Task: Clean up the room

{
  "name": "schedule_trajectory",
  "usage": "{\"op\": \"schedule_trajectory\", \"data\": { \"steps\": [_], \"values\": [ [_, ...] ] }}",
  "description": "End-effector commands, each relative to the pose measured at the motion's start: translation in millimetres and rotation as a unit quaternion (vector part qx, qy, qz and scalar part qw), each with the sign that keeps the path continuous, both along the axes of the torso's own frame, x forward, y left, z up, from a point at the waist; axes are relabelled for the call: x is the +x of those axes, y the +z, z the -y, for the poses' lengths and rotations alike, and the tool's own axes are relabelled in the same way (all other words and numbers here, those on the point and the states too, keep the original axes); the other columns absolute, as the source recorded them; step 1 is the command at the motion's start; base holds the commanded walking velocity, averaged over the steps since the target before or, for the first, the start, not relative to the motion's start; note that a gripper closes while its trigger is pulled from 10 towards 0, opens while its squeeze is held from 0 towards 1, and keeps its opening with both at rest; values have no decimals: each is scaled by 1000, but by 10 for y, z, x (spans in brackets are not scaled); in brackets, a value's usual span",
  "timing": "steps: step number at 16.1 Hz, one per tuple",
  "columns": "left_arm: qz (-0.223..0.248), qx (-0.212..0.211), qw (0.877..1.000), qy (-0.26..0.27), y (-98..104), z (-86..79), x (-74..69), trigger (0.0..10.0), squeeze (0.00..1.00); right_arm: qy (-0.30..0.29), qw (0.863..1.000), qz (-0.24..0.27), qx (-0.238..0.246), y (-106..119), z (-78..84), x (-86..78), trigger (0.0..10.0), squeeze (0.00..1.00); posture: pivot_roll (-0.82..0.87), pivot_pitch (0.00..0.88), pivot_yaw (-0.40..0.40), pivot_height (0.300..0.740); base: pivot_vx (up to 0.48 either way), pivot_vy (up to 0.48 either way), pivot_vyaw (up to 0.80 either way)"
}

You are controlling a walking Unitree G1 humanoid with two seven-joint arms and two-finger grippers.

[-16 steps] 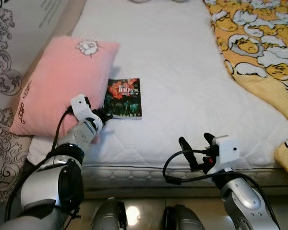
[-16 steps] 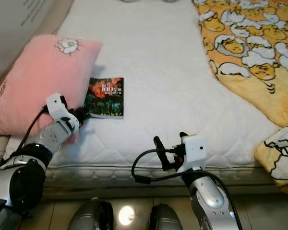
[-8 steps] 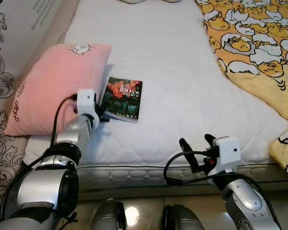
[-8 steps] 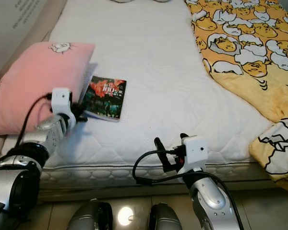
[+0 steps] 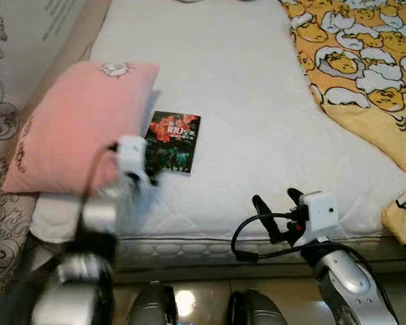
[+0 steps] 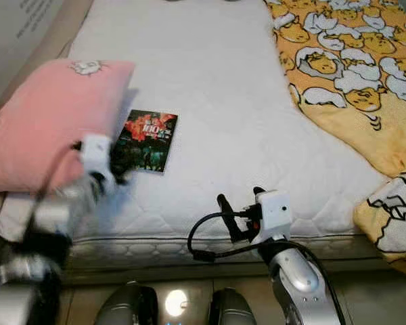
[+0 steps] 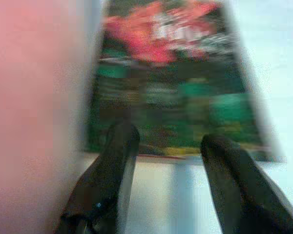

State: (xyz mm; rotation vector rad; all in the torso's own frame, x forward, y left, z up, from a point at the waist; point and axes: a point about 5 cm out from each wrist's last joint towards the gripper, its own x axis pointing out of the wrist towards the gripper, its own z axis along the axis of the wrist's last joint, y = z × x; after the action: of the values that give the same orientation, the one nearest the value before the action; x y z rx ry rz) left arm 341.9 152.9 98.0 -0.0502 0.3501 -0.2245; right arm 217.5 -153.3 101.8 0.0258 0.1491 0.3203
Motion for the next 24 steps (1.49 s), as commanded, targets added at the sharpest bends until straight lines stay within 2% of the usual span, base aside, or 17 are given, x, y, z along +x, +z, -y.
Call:
{"op": "schedule_trajectory", "data": {
  "steps": [1, 2, 4, 5, 6, 7, 8, 9, 10, 13, 15, 17, 20, 22, 23, 24],
  "values": [
    [45, -18, 998, -27, 230, 144, 6, 10000, 1000, 3, 1000, -6, 0, -22, 23, 4, 10000, 0, -38, 88, -39, 700, 0, 0, 0],
    [132, -35, 988, -71, 442, 513, -206, 10000, 0, -6, 1000, 19, 4, 61, 36, 70, 10000, 0, -32, 71, -40, 700, 0, 0, 0],
    [175, -52, 981, -62, 501, 626, -380, 10000, 0, -23, 999, 46, 2, 146, 71, 132, 10000, 0, -30, 57, -36, 700, 0, 0, 0],
    [196, -44, 979, -25, 499, 584, -493, 10000, 0, -47, 997, 65, 2, 198, 121, 179, 10000, 0, -28, 49, -31, 700, 0, 0, 0],
    [207, -26, 978, 6, 487, 525, -546, 10000, 0, -64, 995, 72, 3, 216, 167, 215, 10000, 0, -24, 46, -26, 700, 0, 0, 0],
    [214, 79, 973, 15, 386, 463, -578, 10000, 0, -95, 993, 72, -7, 198, 242, 256, 10000, 0, -21, 41, -20, 700, 0, 0, 0],
    [123, 28, 991, 56, 98, 316, -631, 10000, 1000, -133, 989, 67, -3, 165, 332, 302, 10000, 0, -15, 35, -22, 700, 0, 0, 0],
    [106, 7, 992, 74, 26, 259, -648, 10000, 1000, -141, 988, 60, -3, 134, 362, 323, 10000, 0, -15, 27, -24, 700, 0, 0, 0],
    [109, 10, 991, 80, 20, 238, -651, 10000, 1000, -142, 988, 58, 6, 121, 370, 327, 10000, 1000, -13, 23, -25, 700, 0, 0, 0],
    [138, 37, 983, 117, 92, 175, -586, 10000, 1000, -157, 984, 74, 35, 116, 414, 440, 10000, 1000, 20, 0, -41, 700, 0, 0, 0],
    [138, 51, 979, 143, 83, 99, -573, 10000, 1000, -120, 988, 87, 30, 133, 288, 502, 10000, 1000, 41, 0, -61, 700, 0, 0, 0],
    [138, 51, 979, 144, 80, 76, -582, 10000, 1000, -121, 989, 83, 23, 103, 264, 503, 10000, 1000, 51, 0, -75, 700, 0, 0, 0],
    [153, 58, 978, 132, 109, 25, -511, 10000, 1000, -93, 993, 77, 9, 5, 177, 447, 10000, 1000, 59, 2, -86, 700, 0, 0, 0],
    [161, 58, 980, 106, 144, 39, -478, 10000, 1000, -107, 992, 50, -45, -126, 217, 364, 10000, 1000, 52, 8, -79, 700, 0, 0, 0],
    [167, 59, 981, 83, 168, 32, -454, 10000, 1000, -107, 992, 21, -67, -269, 256, 261, 10000, 1000, 49, 5, -76, 700, 0, 0, 0],
    [156, 55, 983, 86, 123, 14, -454, 10000, 1000, -108, 992, 8, -69, -354, 296, 188, 10000, 1000, 48, 2, -70, 700, 0, 0, 0]
  ]
}}
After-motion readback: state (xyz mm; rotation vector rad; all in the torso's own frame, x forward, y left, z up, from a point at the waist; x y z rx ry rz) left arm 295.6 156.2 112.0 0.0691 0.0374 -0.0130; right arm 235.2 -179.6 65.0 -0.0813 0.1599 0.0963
